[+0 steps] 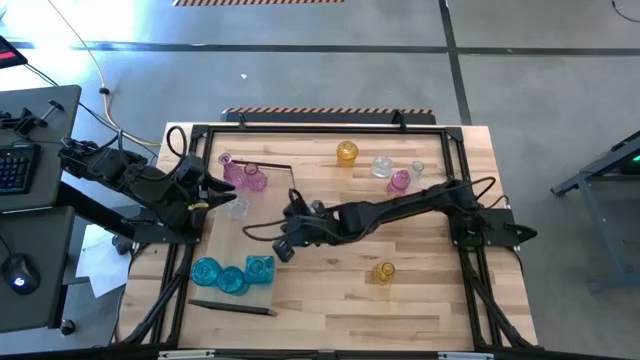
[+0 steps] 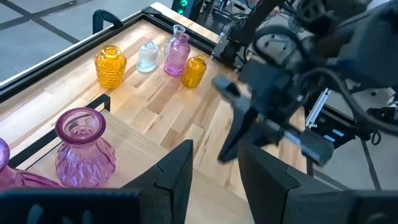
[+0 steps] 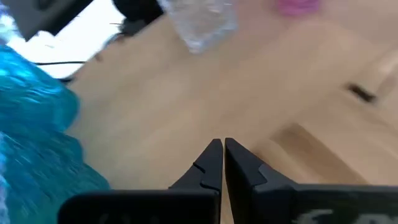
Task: Sort vases onto shelf
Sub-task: Put the blue flower vase on the shelf
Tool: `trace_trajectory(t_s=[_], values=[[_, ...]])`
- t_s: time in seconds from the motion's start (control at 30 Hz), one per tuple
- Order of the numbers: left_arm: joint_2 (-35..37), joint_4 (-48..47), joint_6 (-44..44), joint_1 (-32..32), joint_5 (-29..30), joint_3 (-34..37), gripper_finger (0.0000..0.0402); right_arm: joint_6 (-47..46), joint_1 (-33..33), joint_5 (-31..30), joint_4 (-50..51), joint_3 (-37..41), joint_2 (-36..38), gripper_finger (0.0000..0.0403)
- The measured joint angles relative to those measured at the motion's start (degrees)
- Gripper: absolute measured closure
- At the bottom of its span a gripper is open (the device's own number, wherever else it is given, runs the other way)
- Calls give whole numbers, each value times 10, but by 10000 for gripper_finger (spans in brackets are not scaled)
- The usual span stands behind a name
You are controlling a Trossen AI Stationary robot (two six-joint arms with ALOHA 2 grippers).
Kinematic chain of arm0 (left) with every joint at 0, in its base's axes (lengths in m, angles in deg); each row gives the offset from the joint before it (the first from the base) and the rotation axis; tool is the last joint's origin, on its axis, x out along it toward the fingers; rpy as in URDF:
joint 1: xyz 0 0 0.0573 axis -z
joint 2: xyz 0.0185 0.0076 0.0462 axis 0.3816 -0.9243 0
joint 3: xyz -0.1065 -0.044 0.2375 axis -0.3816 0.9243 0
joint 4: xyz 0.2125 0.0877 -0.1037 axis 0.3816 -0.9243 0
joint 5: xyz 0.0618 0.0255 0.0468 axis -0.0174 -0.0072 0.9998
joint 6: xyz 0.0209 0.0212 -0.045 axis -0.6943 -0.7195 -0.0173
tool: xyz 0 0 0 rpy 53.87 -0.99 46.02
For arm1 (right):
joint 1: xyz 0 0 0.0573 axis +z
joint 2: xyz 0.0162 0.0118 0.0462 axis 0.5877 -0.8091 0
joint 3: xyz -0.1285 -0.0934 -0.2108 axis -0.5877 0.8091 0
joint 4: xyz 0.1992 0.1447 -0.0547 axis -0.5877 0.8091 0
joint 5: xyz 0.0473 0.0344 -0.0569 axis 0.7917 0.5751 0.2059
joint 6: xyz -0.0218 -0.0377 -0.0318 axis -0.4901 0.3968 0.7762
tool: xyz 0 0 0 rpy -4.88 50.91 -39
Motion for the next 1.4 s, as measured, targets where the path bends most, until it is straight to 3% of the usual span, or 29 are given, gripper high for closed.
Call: trace_trajectory(t_s=[0.17,0.4,0.73,1.4], values=[[0,1,-10,0,-3,0,282,-48,25,-61,65,0,22,403],[0,1,-15,0,-7,0,282,-72,50,-61,43,0,22,403],[0,5,-15,0,-7,0,282,-48,56,-24,-39,0,8,403],[0,5,-11,0,-6,0,282,-22,56,62,-92,0,7,403]])
